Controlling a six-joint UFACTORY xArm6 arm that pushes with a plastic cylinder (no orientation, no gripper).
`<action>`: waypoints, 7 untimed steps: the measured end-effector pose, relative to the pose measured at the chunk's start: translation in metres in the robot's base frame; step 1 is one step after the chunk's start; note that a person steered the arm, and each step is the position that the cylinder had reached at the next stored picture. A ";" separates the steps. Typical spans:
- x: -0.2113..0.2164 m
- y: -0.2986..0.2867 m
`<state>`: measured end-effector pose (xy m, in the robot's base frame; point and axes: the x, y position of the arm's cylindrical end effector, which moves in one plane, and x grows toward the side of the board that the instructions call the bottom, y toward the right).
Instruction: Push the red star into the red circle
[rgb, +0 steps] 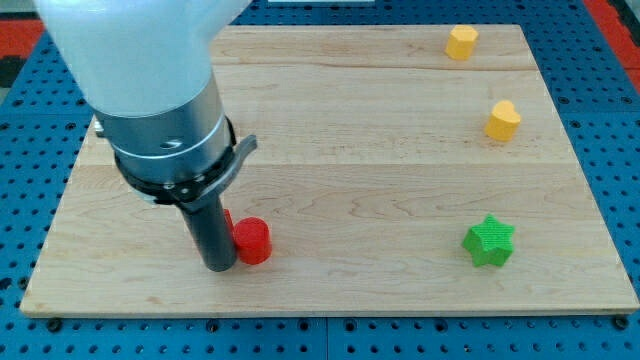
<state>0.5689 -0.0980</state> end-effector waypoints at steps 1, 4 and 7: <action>0.021 -0.033; -0.016 -0.061; -0.037 -0.055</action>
<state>0.5319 -0.1529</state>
